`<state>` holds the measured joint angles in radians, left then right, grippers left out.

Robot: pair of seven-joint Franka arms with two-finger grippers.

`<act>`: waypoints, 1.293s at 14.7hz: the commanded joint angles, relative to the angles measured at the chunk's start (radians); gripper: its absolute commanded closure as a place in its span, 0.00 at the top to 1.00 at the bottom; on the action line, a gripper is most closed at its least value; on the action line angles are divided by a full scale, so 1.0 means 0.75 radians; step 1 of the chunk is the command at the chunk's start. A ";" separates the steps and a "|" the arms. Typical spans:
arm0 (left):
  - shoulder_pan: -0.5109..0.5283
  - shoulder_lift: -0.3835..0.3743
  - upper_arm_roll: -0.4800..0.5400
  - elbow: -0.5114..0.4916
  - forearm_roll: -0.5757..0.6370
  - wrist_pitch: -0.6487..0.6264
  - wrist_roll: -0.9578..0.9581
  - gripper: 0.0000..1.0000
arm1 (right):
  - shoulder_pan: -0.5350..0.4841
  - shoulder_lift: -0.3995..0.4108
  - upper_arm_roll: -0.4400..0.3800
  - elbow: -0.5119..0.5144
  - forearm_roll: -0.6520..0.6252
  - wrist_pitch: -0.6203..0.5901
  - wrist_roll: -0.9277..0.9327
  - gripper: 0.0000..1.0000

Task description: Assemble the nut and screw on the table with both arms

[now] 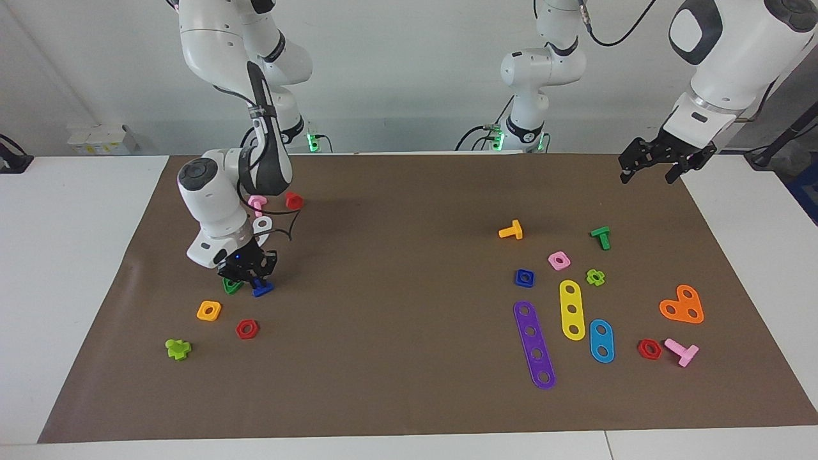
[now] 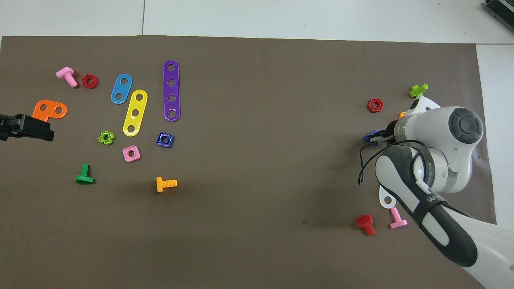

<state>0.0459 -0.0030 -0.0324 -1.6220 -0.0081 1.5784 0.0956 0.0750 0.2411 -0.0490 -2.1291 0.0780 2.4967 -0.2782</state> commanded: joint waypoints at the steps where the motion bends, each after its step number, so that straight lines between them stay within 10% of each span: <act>1: -0.014 -0.045 0.006 -0.058 0.031 0.041 0.003 1.00 | -0.004 0.006 0.006 0.004 0.049 0.023 -0.040 0.00; 10: -0.016 -0.045 0.006 -0.058 0.029 0.041 -0.001 1.00 | 0.204 -0.068 0.022 0.412 0.013 -0.438 0.556 0.00; 19: -0.024 -0.045 0.006 -0.058 0.031 0.039 -0.007 1.00 | 0.642 0.196 0.022 0.691 -0.122 -0.345 1.213 0.00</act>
<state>0.0429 -0.0041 -0.0348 -1.6262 -0.0081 1.5825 0.0956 0.5334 0.3141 -0.0319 -1.6901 0.0046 2.2128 0.5640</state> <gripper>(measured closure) 0.000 0.811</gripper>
